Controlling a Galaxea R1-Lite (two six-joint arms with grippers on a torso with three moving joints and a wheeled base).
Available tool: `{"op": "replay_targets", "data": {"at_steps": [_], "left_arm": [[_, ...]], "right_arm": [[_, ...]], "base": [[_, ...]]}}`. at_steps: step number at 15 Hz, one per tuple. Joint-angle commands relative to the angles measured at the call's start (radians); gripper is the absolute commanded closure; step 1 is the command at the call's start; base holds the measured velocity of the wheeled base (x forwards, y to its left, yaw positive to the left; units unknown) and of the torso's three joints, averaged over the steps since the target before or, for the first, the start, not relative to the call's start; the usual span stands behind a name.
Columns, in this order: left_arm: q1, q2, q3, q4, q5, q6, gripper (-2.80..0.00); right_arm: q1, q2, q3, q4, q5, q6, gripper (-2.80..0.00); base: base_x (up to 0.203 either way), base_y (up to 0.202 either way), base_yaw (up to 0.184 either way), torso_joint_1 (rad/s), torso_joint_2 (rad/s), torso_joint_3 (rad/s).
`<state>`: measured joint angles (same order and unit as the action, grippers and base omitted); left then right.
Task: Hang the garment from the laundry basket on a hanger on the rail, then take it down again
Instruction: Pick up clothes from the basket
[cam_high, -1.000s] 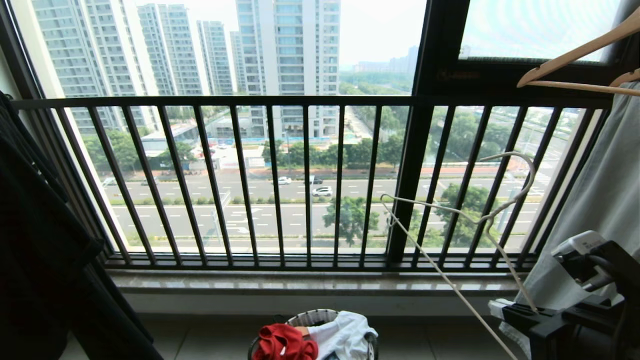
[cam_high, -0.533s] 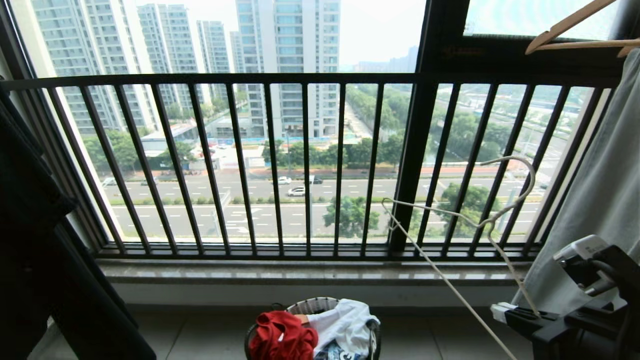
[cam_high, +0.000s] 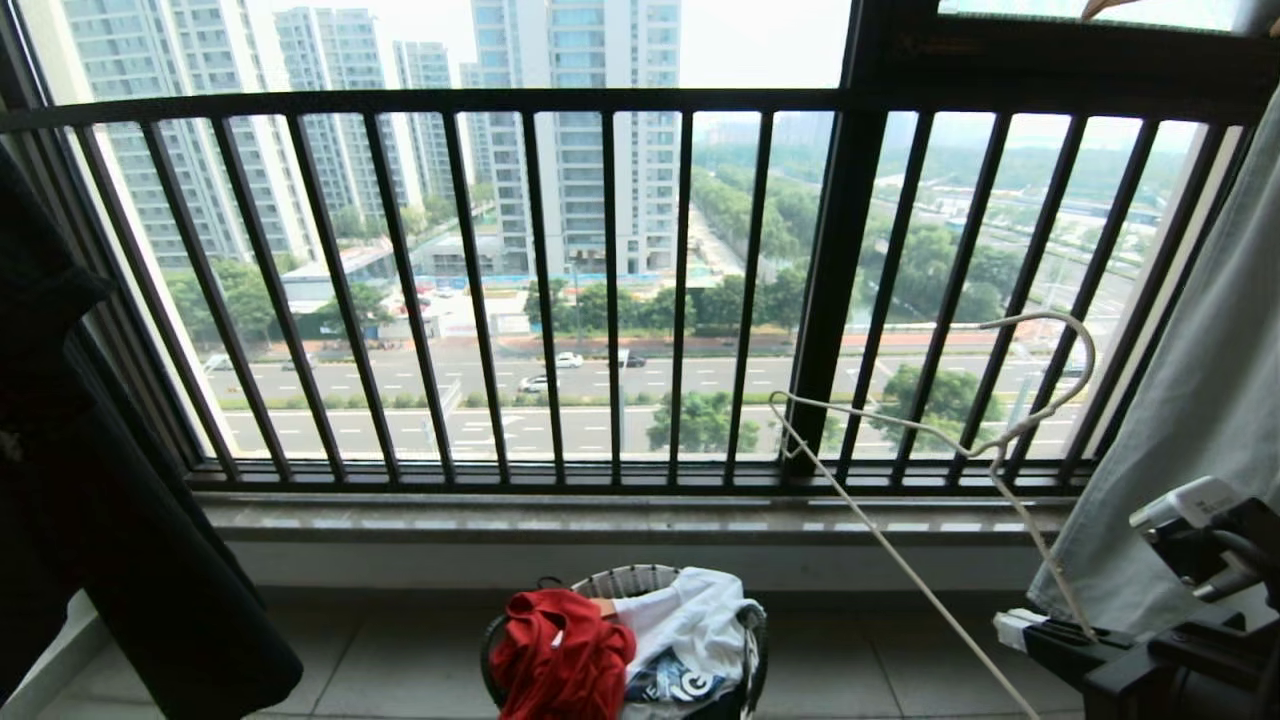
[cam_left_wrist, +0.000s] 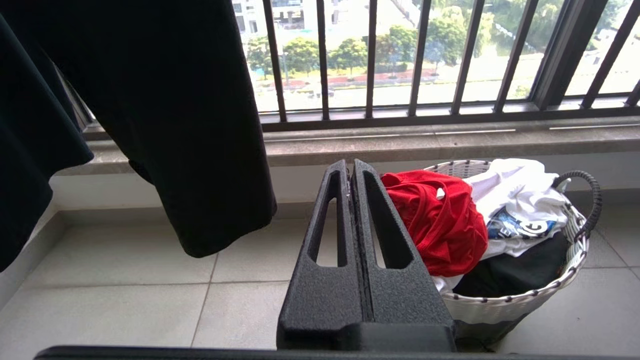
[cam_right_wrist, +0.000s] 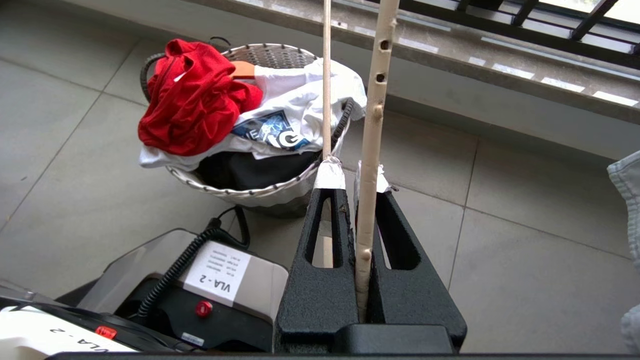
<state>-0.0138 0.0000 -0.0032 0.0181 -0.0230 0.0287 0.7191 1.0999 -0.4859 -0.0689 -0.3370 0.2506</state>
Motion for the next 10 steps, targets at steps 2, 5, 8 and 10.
{"op": "replay_targets", "data": {"at_steps": [2,5,8,10], "left_arm": [[0.0,0.0,0.0,0.0,0.0,0.0,0.0],[0.0,0.0,0.0,0.0,0.0,0.0,0.0],[0.0,0.001,0.0,0.0,0.0,0.0,0.0],[0.0,0.0,0.0,0.0,0.0,0.0,0.0]], "right_arm": [[0.0,-0.017,0.01,-0.001,0.0,0.001,0.0],[0.0,-0.017,0.009,-0.002,-0.002,0.001,0.0],[0.0,-0.017,0.006,-0.002,-0.002,-0.001,0.0],[0.0,-0.018,0.003,-0.002,-0.002,-0.003,0.0]], "base": [[0.0,0.0,0.0,-0.11,0.46,0.345],[0.0,0.0,0.0,-0.069,0.45,0.366],[0.0,0.0,0.0,0.001,0.08,0.061],[0.0,0.0,0.0,0.0,0.0,0.0]]}}
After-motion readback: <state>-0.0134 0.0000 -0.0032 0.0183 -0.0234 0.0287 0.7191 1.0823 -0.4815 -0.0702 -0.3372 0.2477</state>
